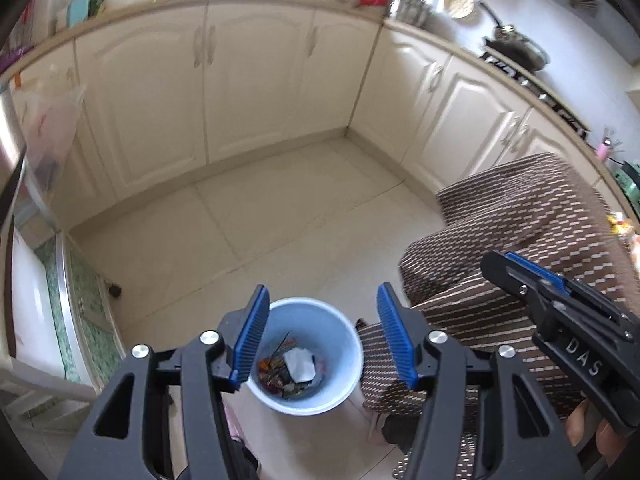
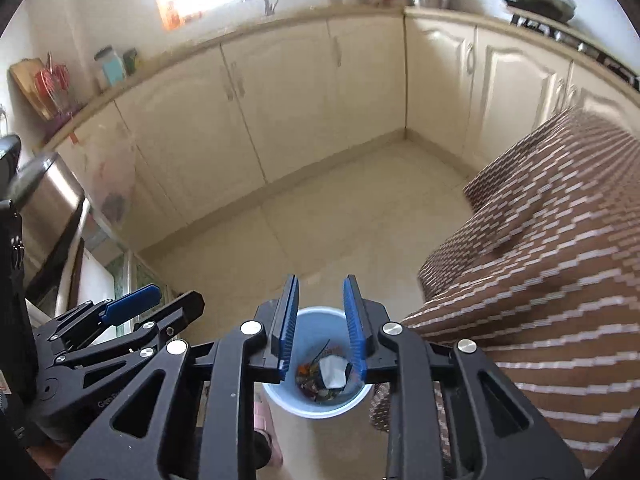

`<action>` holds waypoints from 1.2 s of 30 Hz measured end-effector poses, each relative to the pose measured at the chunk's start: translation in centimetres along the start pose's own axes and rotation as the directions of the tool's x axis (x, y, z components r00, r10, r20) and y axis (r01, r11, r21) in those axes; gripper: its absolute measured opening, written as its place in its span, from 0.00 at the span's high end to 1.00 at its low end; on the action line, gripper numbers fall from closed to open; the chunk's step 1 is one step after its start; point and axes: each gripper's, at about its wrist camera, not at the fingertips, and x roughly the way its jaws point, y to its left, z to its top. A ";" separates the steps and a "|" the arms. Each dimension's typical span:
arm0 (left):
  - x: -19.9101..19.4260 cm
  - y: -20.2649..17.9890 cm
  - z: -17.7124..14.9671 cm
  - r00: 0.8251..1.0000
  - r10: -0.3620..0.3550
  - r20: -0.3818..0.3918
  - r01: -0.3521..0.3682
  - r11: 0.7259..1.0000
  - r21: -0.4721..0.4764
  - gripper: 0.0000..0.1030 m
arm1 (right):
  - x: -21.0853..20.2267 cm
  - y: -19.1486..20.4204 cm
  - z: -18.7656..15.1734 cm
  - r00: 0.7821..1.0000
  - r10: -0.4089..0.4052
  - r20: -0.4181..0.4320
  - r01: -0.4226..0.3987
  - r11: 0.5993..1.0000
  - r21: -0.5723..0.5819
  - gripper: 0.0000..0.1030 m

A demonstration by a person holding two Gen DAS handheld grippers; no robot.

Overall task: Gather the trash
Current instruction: 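Move both open grippers back toward the bread roll and orange bag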

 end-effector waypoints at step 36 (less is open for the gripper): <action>-0.6 -44.6 2.0 0.952 -0.302 -0.046 0.281 0.809 0.516 0.33 | -24.4 -34.6 -5.6 0.848 -0.511 0.140 0.421 0.810 0.407 0.30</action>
